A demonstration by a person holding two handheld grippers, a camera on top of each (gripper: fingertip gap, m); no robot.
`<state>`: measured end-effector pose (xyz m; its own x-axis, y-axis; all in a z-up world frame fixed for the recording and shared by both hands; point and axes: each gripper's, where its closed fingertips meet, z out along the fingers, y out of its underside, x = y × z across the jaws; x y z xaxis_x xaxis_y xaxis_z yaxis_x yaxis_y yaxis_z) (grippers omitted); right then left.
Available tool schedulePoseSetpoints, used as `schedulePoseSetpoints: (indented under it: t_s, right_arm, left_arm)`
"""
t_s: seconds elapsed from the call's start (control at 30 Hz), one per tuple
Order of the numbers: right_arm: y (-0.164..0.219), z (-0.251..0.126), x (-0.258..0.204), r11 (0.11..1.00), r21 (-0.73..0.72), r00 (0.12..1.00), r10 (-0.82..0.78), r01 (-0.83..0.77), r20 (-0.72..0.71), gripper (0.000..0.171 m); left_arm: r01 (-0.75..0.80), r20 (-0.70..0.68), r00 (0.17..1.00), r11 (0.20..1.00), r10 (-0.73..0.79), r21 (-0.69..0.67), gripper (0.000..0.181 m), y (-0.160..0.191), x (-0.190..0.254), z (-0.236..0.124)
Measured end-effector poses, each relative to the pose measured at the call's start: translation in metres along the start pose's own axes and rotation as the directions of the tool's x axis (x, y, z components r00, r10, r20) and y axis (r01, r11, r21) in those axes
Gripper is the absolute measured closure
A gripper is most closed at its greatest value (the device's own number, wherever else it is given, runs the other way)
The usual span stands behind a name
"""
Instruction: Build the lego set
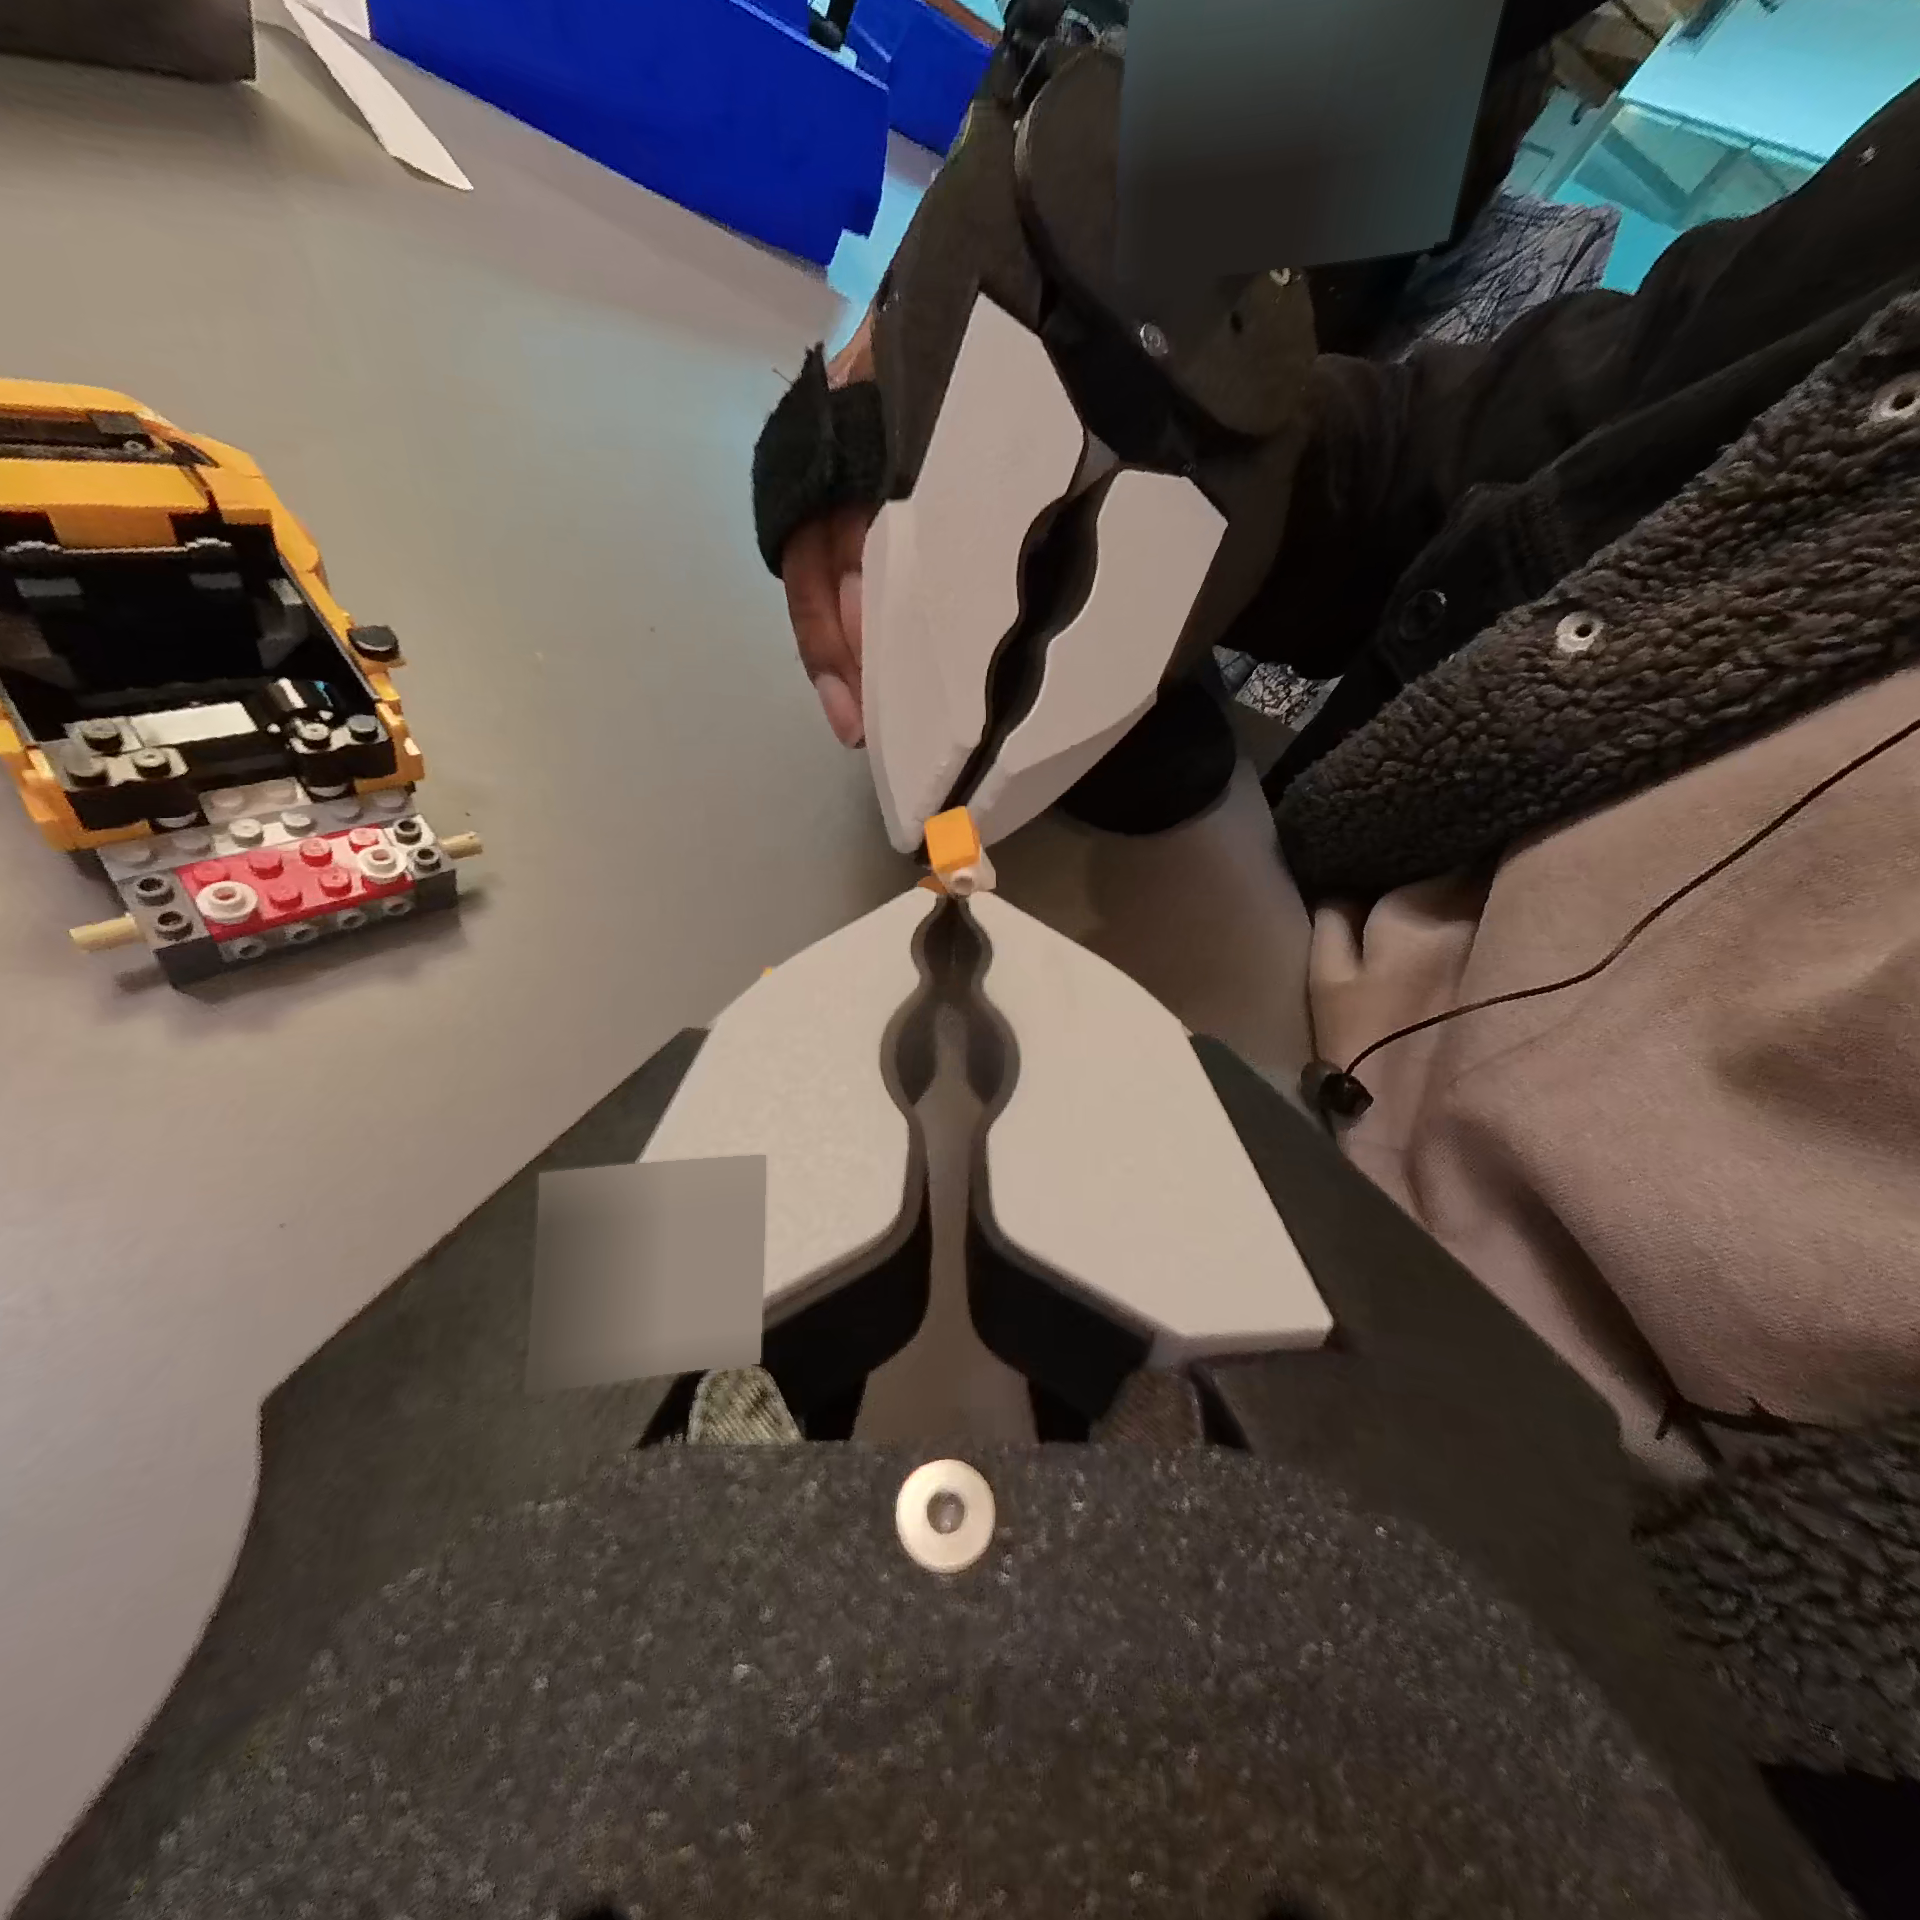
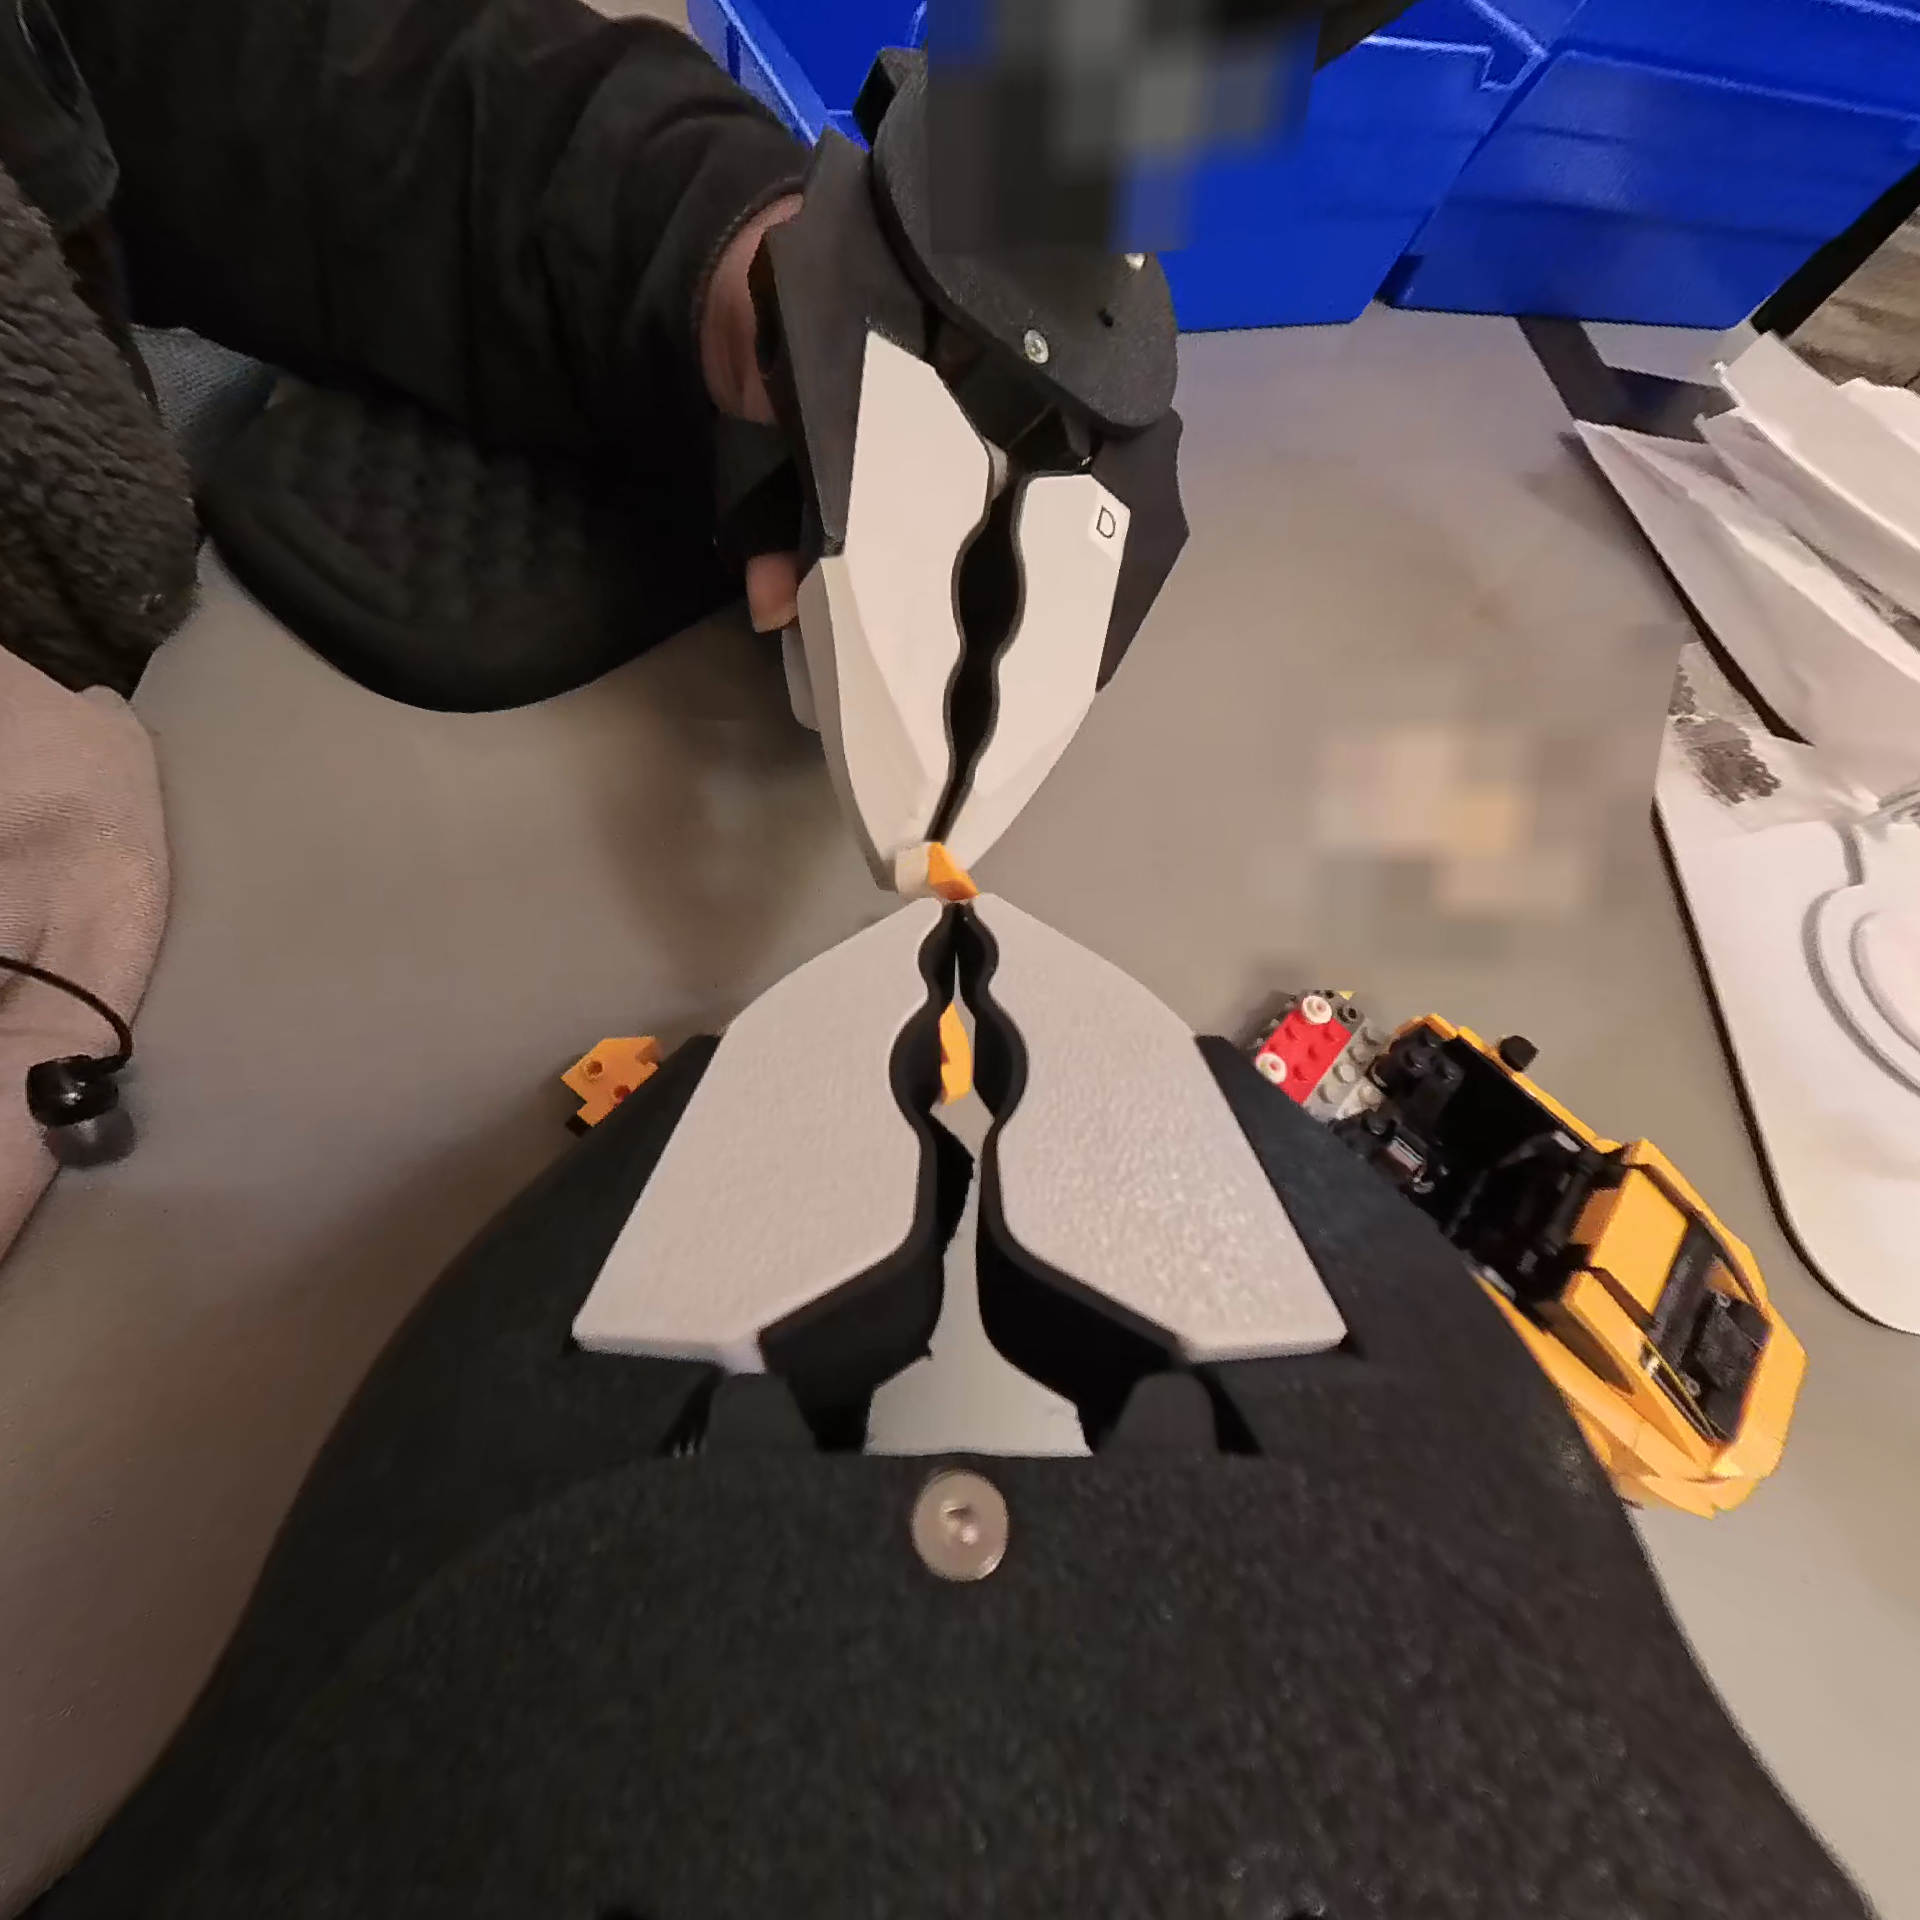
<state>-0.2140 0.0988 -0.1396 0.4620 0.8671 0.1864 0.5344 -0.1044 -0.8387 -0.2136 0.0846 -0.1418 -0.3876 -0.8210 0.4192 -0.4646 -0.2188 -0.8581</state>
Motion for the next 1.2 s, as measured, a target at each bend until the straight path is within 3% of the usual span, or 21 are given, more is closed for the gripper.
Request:
schedulePoseSetpoints:
  t_s: [0.47, 0.9, 1.2]
  right_arm:
    - [0.023, 0.012, -0.012, 0.998, -0.06, 0.996, -0.004, 0.01, 0.09, 0.171]
    - [0.051, 0.014, -0.017, 0.982, -0.188, 0.983, 0.036, -0.002, 0.18, 0.171]
    - [0.059, 0.016, -0.02, 0.973, -0.233, 0.977, 0.046, 0.004, 0.207, 0.171]
  left_arm:
    - [-0.115, 0.115, 0.984, 0.973, 0.14, -0.199, 0.181, 0.028, -0.011, 0.014]
    - [-0.145, 0.188, 0.961, 0.948, 0.203, -0.285, 0.179, 0.038, -0.021, 0.019]
    - [-0.163, 0.168, 0.961, 0.94, 0.22, -0.298, 0.177, 0.039, -0.02, 0.014]
